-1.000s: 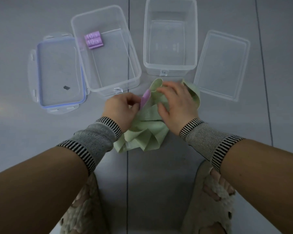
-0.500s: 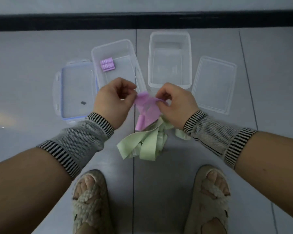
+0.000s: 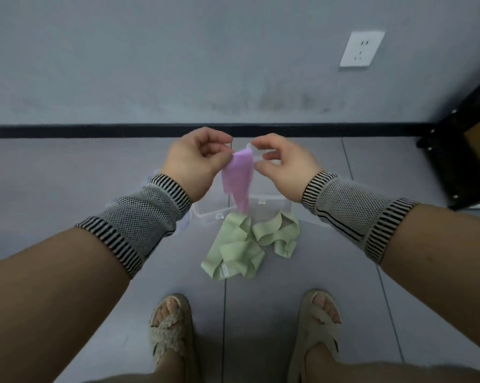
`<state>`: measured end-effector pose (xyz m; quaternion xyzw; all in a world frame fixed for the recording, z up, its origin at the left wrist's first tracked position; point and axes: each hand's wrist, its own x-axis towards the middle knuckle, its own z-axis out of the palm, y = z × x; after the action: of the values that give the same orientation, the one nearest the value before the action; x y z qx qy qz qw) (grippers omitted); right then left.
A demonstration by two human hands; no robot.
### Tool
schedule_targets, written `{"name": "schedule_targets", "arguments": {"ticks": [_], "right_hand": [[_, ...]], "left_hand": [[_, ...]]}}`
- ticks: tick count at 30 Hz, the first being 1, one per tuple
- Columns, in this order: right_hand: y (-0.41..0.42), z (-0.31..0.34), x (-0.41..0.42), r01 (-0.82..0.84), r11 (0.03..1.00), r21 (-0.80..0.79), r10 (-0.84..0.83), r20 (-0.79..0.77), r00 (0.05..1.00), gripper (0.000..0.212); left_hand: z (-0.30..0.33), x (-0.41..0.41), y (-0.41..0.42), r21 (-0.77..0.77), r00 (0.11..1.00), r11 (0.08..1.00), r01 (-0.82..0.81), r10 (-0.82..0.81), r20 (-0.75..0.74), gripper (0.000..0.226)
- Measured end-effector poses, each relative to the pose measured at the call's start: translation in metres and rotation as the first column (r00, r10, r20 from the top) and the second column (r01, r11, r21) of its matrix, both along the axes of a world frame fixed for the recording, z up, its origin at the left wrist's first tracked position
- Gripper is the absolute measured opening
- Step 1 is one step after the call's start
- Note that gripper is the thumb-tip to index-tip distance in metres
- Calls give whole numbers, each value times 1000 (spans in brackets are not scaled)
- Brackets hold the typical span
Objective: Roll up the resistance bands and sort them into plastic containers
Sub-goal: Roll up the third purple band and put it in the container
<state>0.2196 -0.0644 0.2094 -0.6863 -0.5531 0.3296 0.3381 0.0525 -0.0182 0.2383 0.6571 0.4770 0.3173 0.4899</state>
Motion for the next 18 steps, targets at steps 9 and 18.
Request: {"name": "schedule_targets", "arguments": {"ticks": [9,18], "right_hand": [[-59,97,-39,127,987,96,-99,-257,961,14],[-94,113,-59,227,969,94,-144,-532,834,14]], "left_hand": [[85,-12,-62,58,985,993,-102,92,143,17],[92,-44,-112,10,969,974,-226,223,105,28]]}}
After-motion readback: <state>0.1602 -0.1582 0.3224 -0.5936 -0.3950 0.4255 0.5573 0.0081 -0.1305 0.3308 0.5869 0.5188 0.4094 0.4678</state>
